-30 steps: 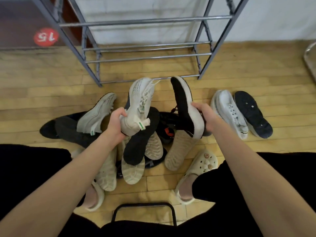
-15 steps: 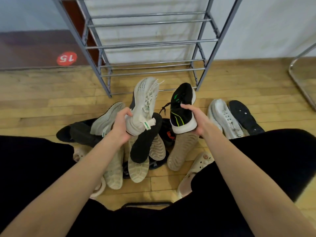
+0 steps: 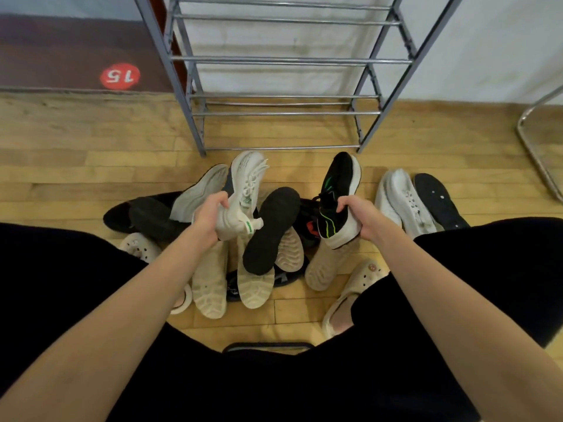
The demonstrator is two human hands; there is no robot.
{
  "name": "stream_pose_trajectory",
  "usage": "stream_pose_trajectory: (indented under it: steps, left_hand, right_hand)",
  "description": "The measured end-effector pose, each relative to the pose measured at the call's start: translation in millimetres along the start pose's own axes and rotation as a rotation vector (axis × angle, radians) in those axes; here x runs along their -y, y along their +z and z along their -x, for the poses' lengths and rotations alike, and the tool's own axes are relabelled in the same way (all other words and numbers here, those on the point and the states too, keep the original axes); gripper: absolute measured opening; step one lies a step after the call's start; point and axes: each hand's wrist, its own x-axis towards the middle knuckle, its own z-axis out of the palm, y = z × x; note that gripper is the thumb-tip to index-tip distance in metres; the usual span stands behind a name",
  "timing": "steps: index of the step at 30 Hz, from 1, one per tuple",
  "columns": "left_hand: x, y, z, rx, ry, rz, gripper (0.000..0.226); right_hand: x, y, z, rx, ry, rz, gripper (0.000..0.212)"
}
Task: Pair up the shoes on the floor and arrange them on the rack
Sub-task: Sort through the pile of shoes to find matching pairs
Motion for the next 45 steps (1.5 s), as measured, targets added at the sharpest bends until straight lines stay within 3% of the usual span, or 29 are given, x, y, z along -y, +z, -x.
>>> stream_pose_trajectory:
  steps: [3, 6, 8, 12, 14, 18, 20, 21, 22, 24, 27, 29, 31, 34, 35, 38, 41, 43, 45]
  left_hand:
    - [-5.0, -3.2, 13.3, -0.008, 0.048, -0.021, 0.076]
    - [-11.1, -3.5, 20.9, -0.025, 0.061, -0.024, 0.076]
    - [-10.2, -4.4, 14.8, -0.026, 0.064, -0.004, 0.081]
    - [1.3, -0.5, 9.3, -0.017, 0.099, -0.012, 0.059]
    - [6.8, 4.3, 12.7, -0.005, 0.097, -0.007, 0.068]
    - [15.9, 10.1, 11.9, 0.033, 0.082, 0.006, 0.074]
    - [17.4, 14.3, 14.1, 0.065, 0.043, 0.047, 0.072]
    - [17.8, 17.1, 15.3, 0.083, 0.039, 0.076, 0.057]
    - [17.5, 20.0, 16.7, 0.107, 0.032, 0.093, 0.038]
    - [20.4, 25.2, 19.3, 0.177, -0.008, 0.113, 0.030]
    - [22.4, 30.3, 25.6, 0.293, -0.024, 0.085, 0.042]
    - [21.2, 32.3, 24.2, 0.333, -0.030, 0.012, 0.044]
    - [15.7, 31.1, 17.4, 0.290, -0.020, -0.109, 0.044]
    - [2.4, 26.0, 6.3, 0.219, 0.008, -0.346, 0.011]
    - [-0.6, 22.7, -0.3, 0.172, 0.025, -0.395, 0.010]
    - [-7.2, 1.0, -29.2, -0.142, 0.245, -0.566, 0.027]
    - [-18.0, -30.9, -55.4, -0.564, 0.420, -0.955, 0.063]
    - [-24.6, -46.2, -72.7, -0.637, 0.371, -1.118, 0.087]
    - [-27.2, -53.7, -84.8, -0.558, 0.297, -1.217, 0.098]
  right_hand:
    - [3.1, 10.1, -11.1, -0.098, 0.020, 0.104, 0.034]
    - [-2.4, 22.9, -24.3, -0.121, 0.009, 0.151, 0.013]
    - [-10.4, 28.7, -37.2, -0.221, -0.024, 0.161, 0.009]
    - [-25.9, 36.1, -67.5, -0.260, -0.002, 0.147, 0.031]
    - [-36.2, 36.1, -81.1, -0.253, 0.029, 0.192, 0.032]
    - [-54.1, 38.0, -94.5, -0.400, 0.017, 0.509, 0.022]
    - [-51.5, 47.9, -92.1, -0.523, -0.083, 0.667, 0.039]
    - [-46.6, 55.2, -88.9, -0.536, -0.200, 0.718, 0.046]
    - [-41.2, 64.7, -86.5, -0.481, -0.322, 0.739, 0.048]
    - [-31.7, 86.3, -79.4, -0.209, -0.394, 0.613, 0.053]
    - [-26.1, 113.5, -66.1, 0.182, -0.175, 0.265, 0.051]
    - [-31.5, 121.5, -71.3, 0.236, -0.126, 0.076, 0.050]
    - [-35.8, 126.2, -78.8, 0.170, -0.139, -0.025, 0.045]
    - [-34.9, 132.1, -92.0, 0.041, -0.172, -0.015, 0.037]
    - [-33.7, 133.5, -96.6, 0.020, -0.180, -0.009, 0.037]
    - [-30.5, 134.7, -104.9, -0.021, -0.194, 0.055, 0.039]
    - [-32.7, 130.5, -112.1, -0.017, -0.180, 0.018, 0.040]
    - [-34.6, 128.2, -113.6, 0.024, -0.168, -0.028, 0.039]
    - [-36.1, 127.7, -115.4, 0.041, -0.160, -0.025, 0.040]
